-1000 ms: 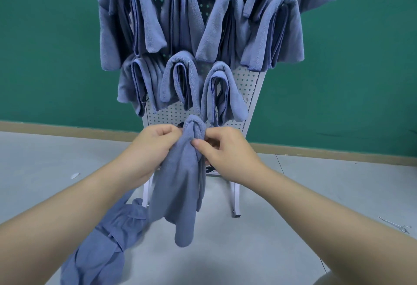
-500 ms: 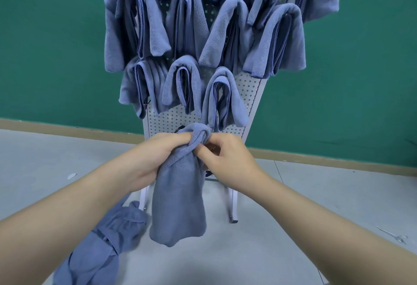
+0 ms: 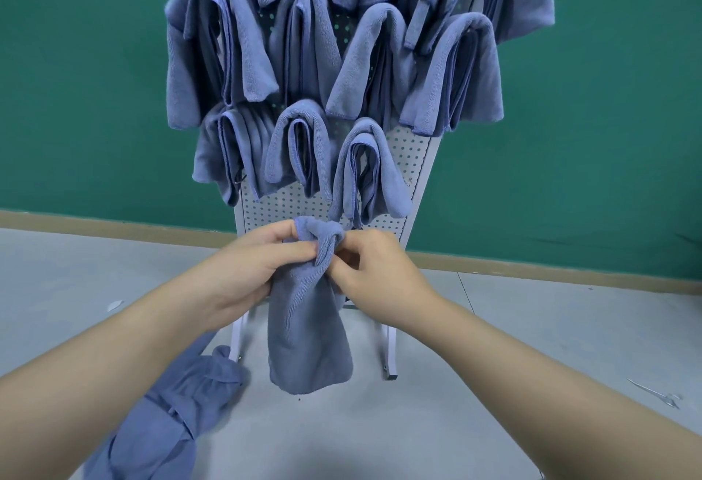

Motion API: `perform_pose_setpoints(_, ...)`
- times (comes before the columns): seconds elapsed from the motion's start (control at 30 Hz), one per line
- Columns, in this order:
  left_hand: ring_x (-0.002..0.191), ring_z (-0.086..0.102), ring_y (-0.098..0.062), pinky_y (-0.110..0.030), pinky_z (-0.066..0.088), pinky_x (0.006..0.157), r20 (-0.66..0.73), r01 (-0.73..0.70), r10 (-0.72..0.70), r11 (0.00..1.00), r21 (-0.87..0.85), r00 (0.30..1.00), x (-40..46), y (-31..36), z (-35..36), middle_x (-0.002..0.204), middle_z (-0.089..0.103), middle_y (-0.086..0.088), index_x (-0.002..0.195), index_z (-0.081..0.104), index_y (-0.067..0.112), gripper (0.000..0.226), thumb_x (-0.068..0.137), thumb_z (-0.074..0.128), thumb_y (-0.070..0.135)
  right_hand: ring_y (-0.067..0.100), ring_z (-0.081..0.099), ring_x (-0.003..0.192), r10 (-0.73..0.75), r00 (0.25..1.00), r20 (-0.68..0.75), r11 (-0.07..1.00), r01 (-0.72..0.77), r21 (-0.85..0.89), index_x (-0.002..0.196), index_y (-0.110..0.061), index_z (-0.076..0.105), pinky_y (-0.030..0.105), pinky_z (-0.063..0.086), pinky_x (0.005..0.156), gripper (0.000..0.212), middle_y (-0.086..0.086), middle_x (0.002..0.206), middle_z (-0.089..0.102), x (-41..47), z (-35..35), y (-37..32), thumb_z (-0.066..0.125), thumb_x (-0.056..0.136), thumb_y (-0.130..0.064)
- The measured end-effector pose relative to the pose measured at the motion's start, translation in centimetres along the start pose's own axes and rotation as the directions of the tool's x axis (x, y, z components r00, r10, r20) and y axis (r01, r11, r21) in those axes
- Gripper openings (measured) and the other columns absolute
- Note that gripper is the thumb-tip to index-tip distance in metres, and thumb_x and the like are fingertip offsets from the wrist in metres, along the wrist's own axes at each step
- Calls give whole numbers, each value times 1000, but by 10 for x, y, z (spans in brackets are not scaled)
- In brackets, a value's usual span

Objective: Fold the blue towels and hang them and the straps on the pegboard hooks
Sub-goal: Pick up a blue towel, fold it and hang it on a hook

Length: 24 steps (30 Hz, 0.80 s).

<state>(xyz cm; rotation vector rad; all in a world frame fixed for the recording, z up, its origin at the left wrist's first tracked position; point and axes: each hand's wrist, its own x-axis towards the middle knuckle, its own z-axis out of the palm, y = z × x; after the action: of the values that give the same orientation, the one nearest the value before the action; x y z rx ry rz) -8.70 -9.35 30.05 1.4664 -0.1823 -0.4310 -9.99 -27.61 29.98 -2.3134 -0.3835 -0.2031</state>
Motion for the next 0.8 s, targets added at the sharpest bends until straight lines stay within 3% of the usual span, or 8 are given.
perform_pose_setpoints(0.07, 107, 73, -29, -44, 52, 102, -4, -3, 3, 1000, 13, 1000, 2, -1, 1, 118, 75, -17, 123, 68, 7, 51, 75, 68, 25, 19, 59, 60, 0, 1000, 26, 1000, 0, -15, 61, -23, 57, 41, 52, 62, 38, 1, 60, 64, 0, 0, 0, 61, 97, -35)
perform_pose_setpoints(0.17, 106, 72, -29, -45, 51, 102, -7, -19, 19, 1000, 5, 1000, 2, -1, 4, 118, 74, -19, 121, 69, 5, 49, 76, 67, 23, 12, 44, 54, 6, 999, 34, 999, -5, -35, 56, -26, 51, 35, 44, 56, 43, -5, 53, 53, 0, -1, 3, 61, 97, -33)
perform_pose_setpoints(0.33, 102, 71, -28, -38, 57, 92, 7, -35, 35, 999, 0, 999, 5, 0, 4, 118, 74, -21, 117, 72, 6, 38, 81, 71, 20, 12, 41, 53, 10, 998, 57, 999, -7, -38, 58, -21, 50, 33, 40, 54, 42, -4, 54, 53, -1, -2, 4, 61, 98, -30)
perform_pose_setpoints(0.57, 108, 70, -33, -56, 45, 109, -51, -27, 30, 998, 58, 998, 5, -1, 6, 116, 74, -21, 119, 71, 4, 25, 102, 54, 11, 13, 38, 53, -22, 998, 67, 998, 25, -53, 63, -11, 56, 34, 37, 53, 39, -1, 53, 48, -1, -3, 6, 61, 98, -29)
perform_pose_setpoints(0.8, 99, 72, -28, -45, 52, 94, -208, -83, 74, 996, -38, 975, 8, 3, 4, 108, 76, -18, 107, 72, 9, 20, 103, 54, 15, 15, 35, 55, -1, 1000, 8, 998, 1, -58, 62, -12, 46, 34, 36, 55, 40, -4, 53, 43, 3, -5, 8, 60, 94, -29)
